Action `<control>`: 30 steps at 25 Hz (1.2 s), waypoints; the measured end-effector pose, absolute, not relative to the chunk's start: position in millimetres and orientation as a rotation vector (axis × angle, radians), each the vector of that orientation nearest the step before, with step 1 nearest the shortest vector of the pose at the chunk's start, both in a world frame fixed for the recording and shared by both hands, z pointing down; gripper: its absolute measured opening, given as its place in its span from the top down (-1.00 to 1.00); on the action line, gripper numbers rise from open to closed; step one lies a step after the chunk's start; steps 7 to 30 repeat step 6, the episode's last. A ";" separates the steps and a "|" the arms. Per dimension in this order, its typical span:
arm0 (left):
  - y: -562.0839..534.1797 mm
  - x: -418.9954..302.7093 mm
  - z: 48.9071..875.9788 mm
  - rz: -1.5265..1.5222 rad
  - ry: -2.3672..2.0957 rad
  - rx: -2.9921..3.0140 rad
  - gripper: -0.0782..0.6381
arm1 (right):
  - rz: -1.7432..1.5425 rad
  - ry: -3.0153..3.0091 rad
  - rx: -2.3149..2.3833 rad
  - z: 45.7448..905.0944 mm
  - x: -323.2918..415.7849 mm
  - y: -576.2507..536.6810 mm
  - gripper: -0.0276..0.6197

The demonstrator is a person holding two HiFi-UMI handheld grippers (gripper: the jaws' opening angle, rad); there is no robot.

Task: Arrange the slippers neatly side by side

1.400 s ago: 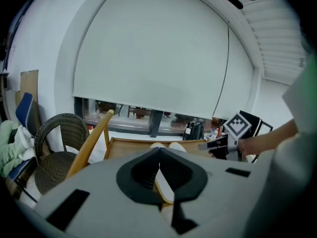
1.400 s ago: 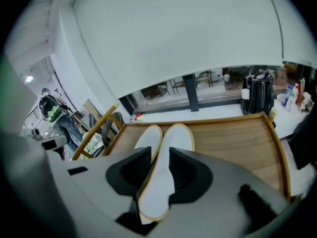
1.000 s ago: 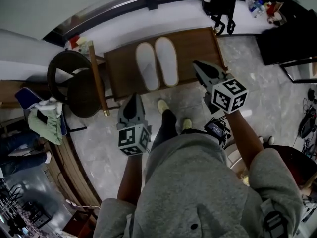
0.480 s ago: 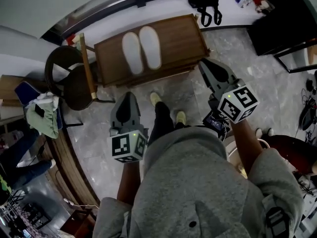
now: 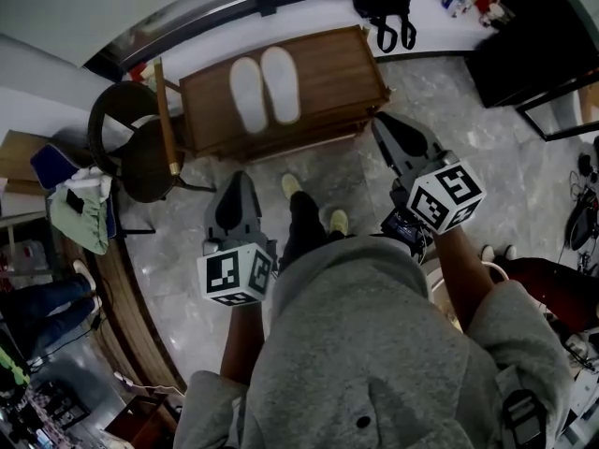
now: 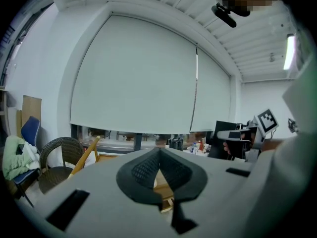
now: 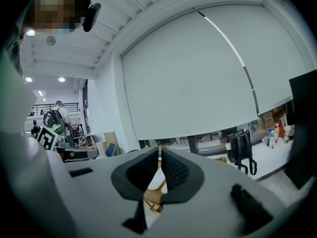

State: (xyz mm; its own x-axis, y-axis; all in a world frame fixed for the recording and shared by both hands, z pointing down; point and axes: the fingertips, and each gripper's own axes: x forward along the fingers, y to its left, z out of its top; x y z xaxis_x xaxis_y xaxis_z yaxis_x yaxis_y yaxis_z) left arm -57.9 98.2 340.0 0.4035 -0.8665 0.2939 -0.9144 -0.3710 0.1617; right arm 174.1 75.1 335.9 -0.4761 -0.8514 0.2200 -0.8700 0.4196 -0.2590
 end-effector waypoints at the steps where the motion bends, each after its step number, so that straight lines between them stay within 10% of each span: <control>1: 100.3 -57.9 339.8 0.229 -1.553 2.369 0.74 | 0.527 -2.602 1.575 336.3 172.9 76.9 0.81; 30: 112.9 -54.7 342.3 0.227 -1.547 2.370 0.74 | 0.526 -2.607 1.561 338.1 171.3 86.5 0.81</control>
